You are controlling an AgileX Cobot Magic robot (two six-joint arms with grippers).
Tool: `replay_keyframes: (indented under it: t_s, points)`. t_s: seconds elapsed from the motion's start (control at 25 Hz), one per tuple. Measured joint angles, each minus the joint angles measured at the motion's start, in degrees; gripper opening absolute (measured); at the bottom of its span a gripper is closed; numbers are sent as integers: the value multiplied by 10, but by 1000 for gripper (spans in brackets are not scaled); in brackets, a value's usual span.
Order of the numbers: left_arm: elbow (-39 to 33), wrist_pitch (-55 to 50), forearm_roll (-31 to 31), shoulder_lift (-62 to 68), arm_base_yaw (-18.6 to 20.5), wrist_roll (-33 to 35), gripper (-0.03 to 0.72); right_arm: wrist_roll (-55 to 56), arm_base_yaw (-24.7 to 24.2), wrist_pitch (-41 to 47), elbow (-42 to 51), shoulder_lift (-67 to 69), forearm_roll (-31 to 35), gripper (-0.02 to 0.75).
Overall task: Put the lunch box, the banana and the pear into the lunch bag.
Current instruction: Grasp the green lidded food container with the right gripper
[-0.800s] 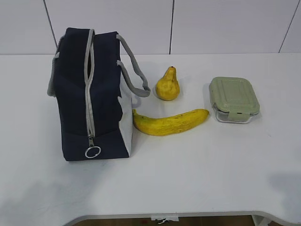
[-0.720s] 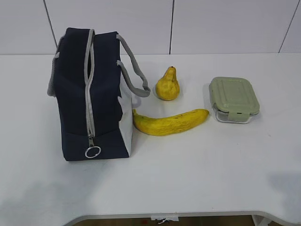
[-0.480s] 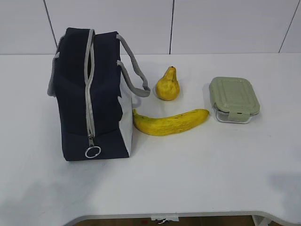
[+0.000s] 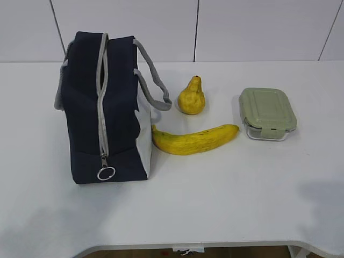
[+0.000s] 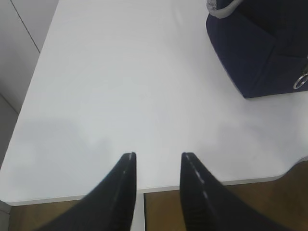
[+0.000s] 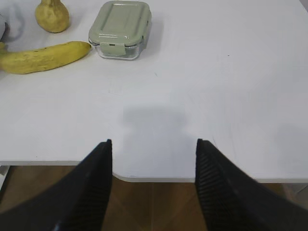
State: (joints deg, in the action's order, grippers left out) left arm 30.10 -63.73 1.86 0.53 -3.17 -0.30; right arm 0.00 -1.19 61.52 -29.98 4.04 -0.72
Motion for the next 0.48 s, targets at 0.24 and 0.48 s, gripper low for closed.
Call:
replay_keyframes:
  t_s: [0.24, 0.48]
  points:
    - [0, 0, 0, 0, 0, 0, 237, 0, 0, -49, -5, 128, 7, 434]
    - [0, 0, 0, 0, 0, 0, 237, 0, 0, -90, -39, 255, 13, 434]
